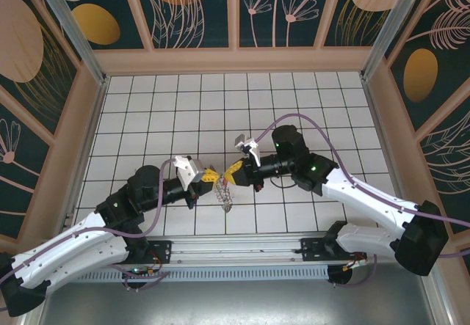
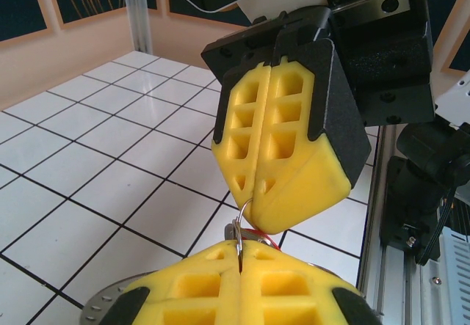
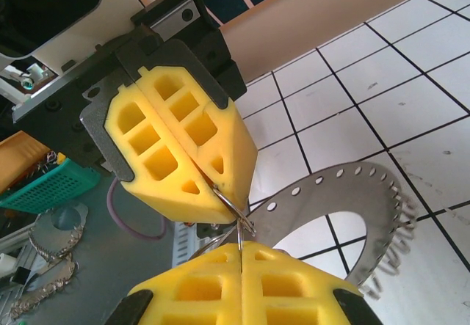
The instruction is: Put the keys on the keyring
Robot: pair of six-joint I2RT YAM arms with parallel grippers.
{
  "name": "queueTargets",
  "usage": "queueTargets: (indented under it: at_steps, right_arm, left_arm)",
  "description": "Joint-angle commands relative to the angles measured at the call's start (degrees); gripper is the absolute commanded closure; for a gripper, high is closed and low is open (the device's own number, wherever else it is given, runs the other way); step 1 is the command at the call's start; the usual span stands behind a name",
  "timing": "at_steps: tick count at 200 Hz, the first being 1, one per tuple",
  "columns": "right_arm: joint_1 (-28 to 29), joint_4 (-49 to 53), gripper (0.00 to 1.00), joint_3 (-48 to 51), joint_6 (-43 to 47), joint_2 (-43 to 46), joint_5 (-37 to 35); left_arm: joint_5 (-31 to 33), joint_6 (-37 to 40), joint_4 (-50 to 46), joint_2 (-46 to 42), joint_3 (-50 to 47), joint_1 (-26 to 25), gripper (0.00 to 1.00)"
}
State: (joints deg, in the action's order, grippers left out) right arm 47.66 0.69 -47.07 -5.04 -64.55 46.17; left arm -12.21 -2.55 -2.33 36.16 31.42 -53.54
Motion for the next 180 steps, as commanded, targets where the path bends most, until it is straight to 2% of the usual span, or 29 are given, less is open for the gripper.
queueTargets:
  at_steps: [1, 180]
  right_arm:
    - [-0.64, -3.28, 1.00, -0.07, -0.94, 0.27, -0.20]
    - [-2.40, -0.05, 1.00, -1.75, -2.50, -2.98, -1.30]
  left_arm:
    - [-1.79, 0.78, 3.56, -0.83, 1.34, 0.08, 1.00]
    - [-1.76, 0.92, 3.29, -1.09, 1.54, 0.05, 1.00]
